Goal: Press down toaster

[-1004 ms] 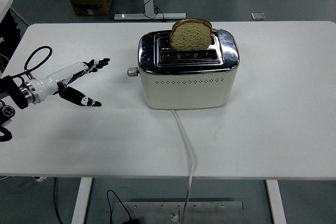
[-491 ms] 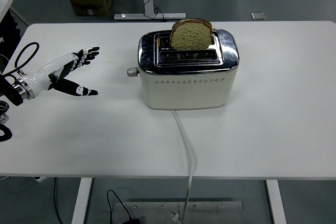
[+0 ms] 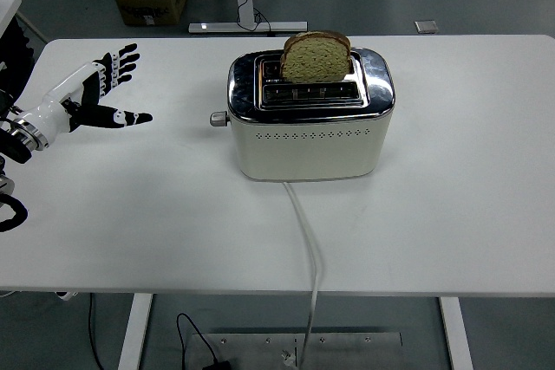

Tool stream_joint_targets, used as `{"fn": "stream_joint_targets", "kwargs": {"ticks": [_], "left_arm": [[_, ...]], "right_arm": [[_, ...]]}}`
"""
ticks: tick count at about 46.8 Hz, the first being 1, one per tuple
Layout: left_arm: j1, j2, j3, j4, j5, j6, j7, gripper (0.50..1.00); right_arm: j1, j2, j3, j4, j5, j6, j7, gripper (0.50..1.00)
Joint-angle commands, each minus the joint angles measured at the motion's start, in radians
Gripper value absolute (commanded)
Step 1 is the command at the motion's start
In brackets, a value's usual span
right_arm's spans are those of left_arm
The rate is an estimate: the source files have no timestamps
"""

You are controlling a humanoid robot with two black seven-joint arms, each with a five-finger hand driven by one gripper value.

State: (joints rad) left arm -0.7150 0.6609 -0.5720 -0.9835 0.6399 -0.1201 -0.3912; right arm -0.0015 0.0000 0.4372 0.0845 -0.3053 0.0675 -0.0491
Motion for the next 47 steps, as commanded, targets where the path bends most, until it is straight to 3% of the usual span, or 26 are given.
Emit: {"fn": "stream_joint_targets", "kwargs": {"ticks": [1, 13, 29, 39, 47], "left_arm": [[-0.004, -0.001, -0.003, 0.019, -0.058, -0.001, 0.0, 1.0], [-0.004, -0.015, -0.006, 0.051, -0.114, 0.002, 0.0, 1.0], [-0.014, -0.027, -0.022, 0.078, -0.404, -0.012, 0.003, 1.0], [-0.029, -0.086, -0.028, 0.124, -0.562, -0.012, 0.008, 1.0], [-0.049, -0.165, -0.077, 0.232, -0.686, -0.01, 0.008, 1.0]], "right_arm": [[0.0, 0.0, 0.0, 0.0, 0.0, 0.0, 0.0, 0.998], [0.0, 0.0, 0.0, 0.001, 0.0, 0.0, 0.0, 0.998], [0.0, 0.0, 0.0, 0.0, 0.0, 0.0, 0.0, 0.998], [0.0, 0.0, 0.0, 0.0, 0.002, 0.0, 0.0, 0.998], [0.0, 0.0, 0.0, 0.0, 0.0, 0.0, 0.0, 0.998]]}}
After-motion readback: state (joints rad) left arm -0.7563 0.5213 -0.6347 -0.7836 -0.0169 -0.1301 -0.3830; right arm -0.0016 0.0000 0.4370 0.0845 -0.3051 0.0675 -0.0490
